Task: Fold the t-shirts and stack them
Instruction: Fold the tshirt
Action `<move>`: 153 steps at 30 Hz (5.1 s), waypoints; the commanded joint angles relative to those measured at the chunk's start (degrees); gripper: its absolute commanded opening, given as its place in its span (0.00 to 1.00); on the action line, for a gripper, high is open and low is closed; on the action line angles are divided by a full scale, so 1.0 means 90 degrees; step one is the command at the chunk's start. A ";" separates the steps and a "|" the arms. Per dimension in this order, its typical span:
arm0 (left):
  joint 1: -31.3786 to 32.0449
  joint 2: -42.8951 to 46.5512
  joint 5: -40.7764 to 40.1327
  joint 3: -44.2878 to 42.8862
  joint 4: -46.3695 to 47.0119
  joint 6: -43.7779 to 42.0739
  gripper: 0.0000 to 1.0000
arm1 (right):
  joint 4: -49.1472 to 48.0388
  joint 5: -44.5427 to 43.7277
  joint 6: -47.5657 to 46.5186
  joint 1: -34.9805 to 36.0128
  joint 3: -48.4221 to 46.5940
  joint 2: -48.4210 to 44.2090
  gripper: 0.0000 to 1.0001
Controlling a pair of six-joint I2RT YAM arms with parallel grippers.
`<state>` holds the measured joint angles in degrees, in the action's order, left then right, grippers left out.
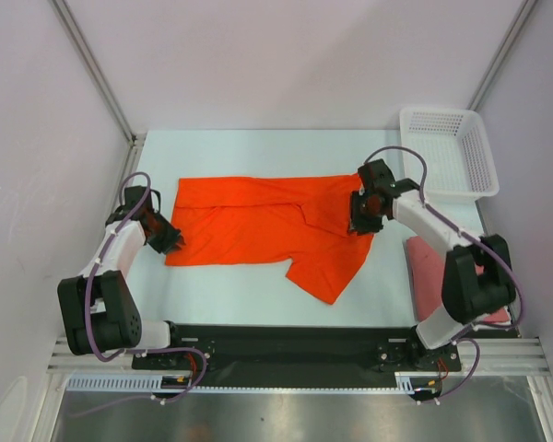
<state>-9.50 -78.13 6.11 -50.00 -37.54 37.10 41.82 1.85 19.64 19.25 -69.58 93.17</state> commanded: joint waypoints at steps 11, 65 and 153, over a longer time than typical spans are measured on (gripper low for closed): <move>0.0079 0.0126 0.0220 0.0213 0.0226 0.0106 0.26 | -0.1161 0.2607 0.0981 0.1221 0.2418 -0.1181 0.26; -0.1269 -0.0479 -0.0581 0.1434 0.1114 0.0956 0.13 | -0.4090 0.0586 0.8199 0.2305 0.6628 -0.4903 0.55; -0.0273 -0.3438 -0.0523 -0.3263 0.0626 0.1073 0.00 | -0.0409 0.3515 0.1783 -0.1425 -0.4719 0.3447 0.00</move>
<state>-12.14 -108.42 1.67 -76.12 -32.12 45.08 36.67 31.77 36.82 6.87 -107.46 123.17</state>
